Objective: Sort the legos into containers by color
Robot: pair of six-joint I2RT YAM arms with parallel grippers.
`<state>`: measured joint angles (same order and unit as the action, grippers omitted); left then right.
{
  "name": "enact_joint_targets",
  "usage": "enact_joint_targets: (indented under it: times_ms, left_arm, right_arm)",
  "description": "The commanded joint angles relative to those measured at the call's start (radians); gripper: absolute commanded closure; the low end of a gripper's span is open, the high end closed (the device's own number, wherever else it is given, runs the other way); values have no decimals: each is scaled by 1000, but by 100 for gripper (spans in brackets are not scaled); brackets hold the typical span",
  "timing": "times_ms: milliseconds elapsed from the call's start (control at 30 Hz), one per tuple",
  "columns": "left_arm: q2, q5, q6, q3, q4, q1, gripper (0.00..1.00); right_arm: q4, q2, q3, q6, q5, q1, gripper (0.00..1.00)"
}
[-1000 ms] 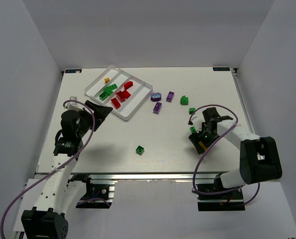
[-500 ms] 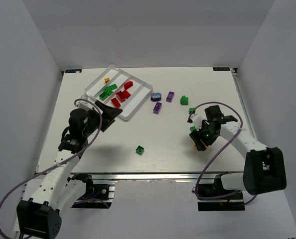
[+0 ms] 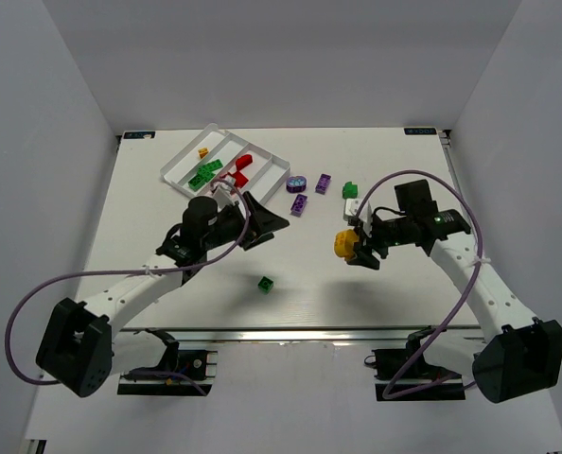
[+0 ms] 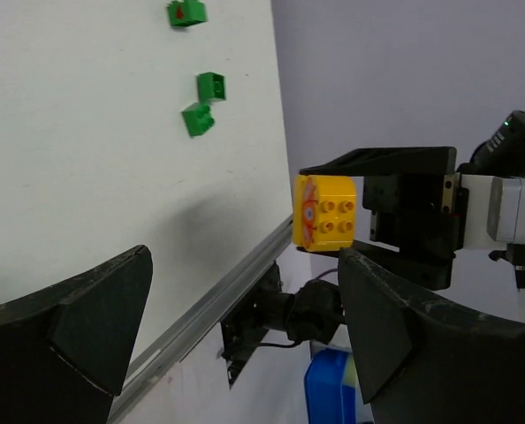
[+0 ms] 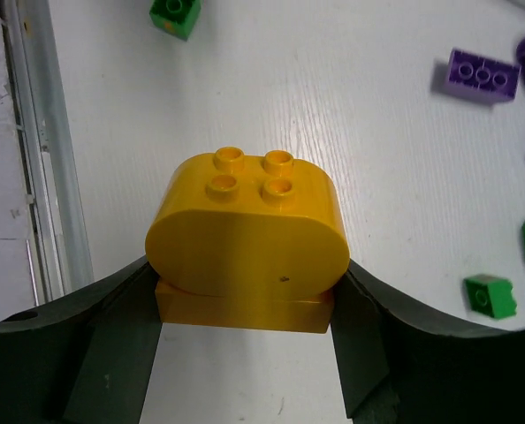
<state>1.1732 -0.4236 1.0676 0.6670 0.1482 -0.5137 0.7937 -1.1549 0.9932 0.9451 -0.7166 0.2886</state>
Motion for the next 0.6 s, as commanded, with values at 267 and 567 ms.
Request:
enact_joint_targets:
  times_ms: [267, 567]
  left_arm:
    - [135, -76, -55, 158, 65, -124, 6]
    - [229, -49, -150, 263, -52, -207, 6]
  right_arm:
    - [-224, 3, -7, -54, 0, 144, 100]
    - [-248, -32, 7, -95, 2, 178, 100]
